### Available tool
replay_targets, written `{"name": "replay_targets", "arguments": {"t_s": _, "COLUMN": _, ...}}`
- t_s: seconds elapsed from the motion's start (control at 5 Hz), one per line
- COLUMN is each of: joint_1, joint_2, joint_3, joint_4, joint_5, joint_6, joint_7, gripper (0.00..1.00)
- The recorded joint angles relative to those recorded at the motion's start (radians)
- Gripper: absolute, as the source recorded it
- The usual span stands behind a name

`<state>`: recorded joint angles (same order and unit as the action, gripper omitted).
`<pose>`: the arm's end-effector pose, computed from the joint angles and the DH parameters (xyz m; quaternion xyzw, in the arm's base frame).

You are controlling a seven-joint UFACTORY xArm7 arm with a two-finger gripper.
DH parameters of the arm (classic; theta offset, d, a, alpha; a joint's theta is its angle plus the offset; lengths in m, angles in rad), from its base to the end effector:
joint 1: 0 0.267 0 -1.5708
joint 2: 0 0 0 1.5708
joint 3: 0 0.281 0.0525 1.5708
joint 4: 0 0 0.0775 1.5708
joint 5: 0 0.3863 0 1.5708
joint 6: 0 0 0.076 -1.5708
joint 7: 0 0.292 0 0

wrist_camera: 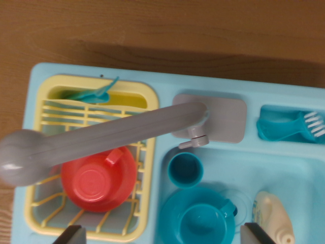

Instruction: Pick detergent from the sink

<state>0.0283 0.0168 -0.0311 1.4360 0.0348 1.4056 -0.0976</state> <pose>0.5308 0.0081 0.2746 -0.9988 -0.0446 -0.0076 0.0166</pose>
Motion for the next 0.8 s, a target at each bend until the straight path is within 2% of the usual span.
{"name": "replay_targets", "arguments": {"t_s": 0.2, "joint_1": -0.0062, "joint_2": 0.007, "joint_3": -0.008, "joint_4": -0.029, "joint_5": 0.0028, "joint_6": -0.035, "joint_7": -0.015, "gripper": 0.00}}
{"name": "replay_targets", "arguments": {"t_s": 0.4, "joint_1": -0.0062, "joint_2": 0.007, "joint_3": -0.008, "joint_4": -0.029, "joint_5": 0.0028, "joint_6": -0.035, "joint_7": -0.015, "gripper": 0.00}}
{"name": "replay_targets", "arguments": {"t_s": 0.6, "joint_1": -0.0134, "joint_2": 0.015, "joint_3": -0.017, "joint_4": -0.063, "joint_5": 0.0059, "joint_6": -0.075, "joint_7": -0.033, "gripper": 0.00}}
{"name": "replay_targets", "arguments": {"t_s": 0.8, "joint_1": -0.0134, "joint_2": 0.015, "joint_3": -0.017, "joint_4": -0.063, "joint_5": 0.0059, "joint_6": -0.075, "joint_7": -0.033, "gripper": 0.00}}
